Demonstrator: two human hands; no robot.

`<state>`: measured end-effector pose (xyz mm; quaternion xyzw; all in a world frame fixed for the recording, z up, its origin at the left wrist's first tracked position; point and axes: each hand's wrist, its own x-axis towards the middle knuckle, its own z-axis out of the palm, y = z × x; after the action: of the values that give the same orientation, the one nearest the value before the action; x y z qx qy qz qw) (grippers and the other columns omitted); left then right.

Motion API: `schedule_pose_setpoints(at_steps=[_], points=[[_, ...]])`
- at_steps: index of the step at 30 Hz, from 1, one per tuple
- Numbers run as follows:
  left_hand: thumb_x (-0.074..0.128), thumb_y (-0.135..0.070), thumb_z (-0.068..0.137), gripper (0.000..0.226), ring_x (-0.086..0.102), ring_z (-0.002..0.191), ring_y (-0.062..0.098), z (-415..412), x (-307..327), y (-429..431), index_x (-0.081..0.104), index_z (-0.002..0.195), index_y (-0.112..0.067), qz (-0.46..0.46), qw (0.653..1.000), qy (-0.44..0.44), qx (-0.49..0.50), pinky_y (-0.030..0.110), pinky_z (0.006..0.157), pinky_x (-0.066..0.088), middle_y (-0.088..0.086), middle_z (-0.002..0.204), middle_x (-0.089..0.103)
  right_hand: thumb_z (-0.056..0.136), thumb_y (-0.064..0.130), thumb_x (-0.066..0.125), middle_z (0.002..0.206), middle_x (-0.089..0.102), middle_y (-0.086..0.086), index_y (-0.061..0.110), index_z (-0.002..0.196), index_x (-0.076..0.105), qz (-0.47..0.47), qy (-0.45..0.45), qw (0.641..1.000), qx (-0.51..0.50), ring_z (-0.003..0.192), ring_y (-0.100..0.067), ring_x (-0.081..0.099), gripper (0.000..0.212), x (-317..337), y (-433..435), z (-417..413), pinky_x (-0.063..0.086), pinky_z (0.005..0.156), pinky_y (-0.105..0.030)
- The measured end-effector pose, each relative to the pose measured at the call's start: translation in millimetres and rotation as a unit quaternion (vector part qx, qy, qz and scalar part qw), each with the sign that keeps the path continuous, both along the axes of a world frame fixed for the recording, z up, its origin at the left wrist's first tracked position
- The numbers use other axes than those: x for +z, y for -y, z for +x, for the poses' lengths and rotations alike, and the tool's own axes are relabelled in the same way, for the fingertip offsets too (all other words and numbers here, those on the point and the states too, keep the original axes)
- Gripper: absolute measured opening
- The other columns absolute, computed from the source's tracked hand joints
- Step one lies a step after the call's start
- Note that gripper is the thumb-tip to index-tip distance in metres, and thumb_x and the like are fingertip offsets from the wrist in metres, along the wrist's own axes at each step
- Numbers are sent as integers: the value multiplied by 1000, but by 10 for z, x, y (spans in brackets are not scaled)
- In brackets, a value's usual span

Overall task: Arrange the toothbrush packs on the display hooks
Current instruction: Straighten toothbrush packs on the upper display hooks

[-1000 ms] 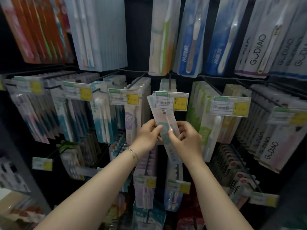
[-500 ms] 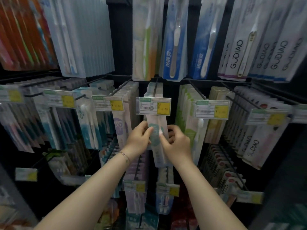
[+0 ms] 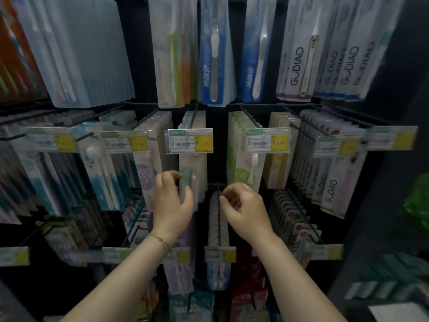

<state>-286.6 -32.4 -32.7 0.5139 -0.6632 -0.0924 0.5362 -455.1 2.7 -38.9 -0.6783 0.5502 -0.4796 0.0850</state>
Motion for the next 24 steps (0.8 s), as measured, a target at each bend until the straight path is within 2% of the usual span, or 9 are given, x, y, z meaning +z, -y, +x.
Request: schedule_pose_setpoints(at_steps=[5, 8, 10, 13, 17, 19, 21, 24], points=[[59, -11, 90, 19, 44, 91, 8, -238, -53, -214, 48, 103, -19, -30, 986, 119, -110, 21, 81, 37, -7, 97, 44, 91, 26, 59, 89, 54, 11, 19, 97, 62, 0, -70, 996, -53, 73, -9, 54, 10, -168, -216, -293, 47, 64, -28], [57, -14, 91, 18, 50, 97, 12, -478, -100, -283, 54, 109, -14, -31, 975, 156, -157, 31, 84, 46, -4, 101, 52, 91, 29, 59, 93, 53, 9, 19, 102, 62, 18, -94, 991, -92, 75, -12, 55, 15, -249, -327, -521, 49, 65, -33], [55, -16, 91, 17, 54, 98, 17, -649, -128, -317, 55, 108, -14, -40, 968, 177, -172, 39, 84, 49, -3, 100, 55, 90, 29, 60, 99, 57, 6, 19, 105, 63, 30, -98, 989, -111, 84, -14, 57, 19, -293, -388, -680, 51, 71, -35], [53, -17, 90, 17, 56, 98, 19, -905, -144, -352, 56, 108, -16, -50, 959, 199, -194, 44, 82, 50, -2, 101, 59, 89, 28, 61, 103, 57, 4, 19, 109, 63, 50, -97, 986, -125, 94, -16, 57, 22, -329, -452, -961, 50, 77, -35], [51, -18, 91, 23, 59, 99, 21, -1133, -49, -343, 58, 112, -14, -68, 943, 242, -220, 44, 82, 51, 1, 103, 63, 89, 27, 60, 100, 57, 6, 21, 107, 62, 60, -101, 982, -147, 93, -16, 59, 20, -236, -474, -1324, 52, 77, -38], [52, -17, 92, 22, 59, 96, 20, -1160, 1, -336, 58, 113, -14, -63, 937, 256, -228, 42, 82, 51, 0, 100, 63, 89, 25, 60, 97, 57, 6, 20, 105, 63, 53, -104, 982, -151, 90, -15, 57, 17, -169, -484, -1419, 50, 74, -34], [52, -17, 93, 20, 59, 91, 18, -1137, 15, -352, 58, 112, -15, -50, 940, 251, -227, 40, 80, 51, -3, 95, 61, 90, 23, 61, 93, 57, 7, 20, 103, 63, 37, -112, 982, -147, 86, -13, 55, 14, -111, -488, -1454, 46, 70, -30], [49, -19, 95, 18, 56, 83, 14, -1026, 2, -373, 56, 111, -16, -34, 943, 263, -202, 38, 78, 49, -4, 94, 59, 90, 24, 60, 87, 60, 8, 22, 101, 63, 27, -106, 987, -122, 79, -11, 57, 11, -74, -457, -1403, 50, 66, -33]])
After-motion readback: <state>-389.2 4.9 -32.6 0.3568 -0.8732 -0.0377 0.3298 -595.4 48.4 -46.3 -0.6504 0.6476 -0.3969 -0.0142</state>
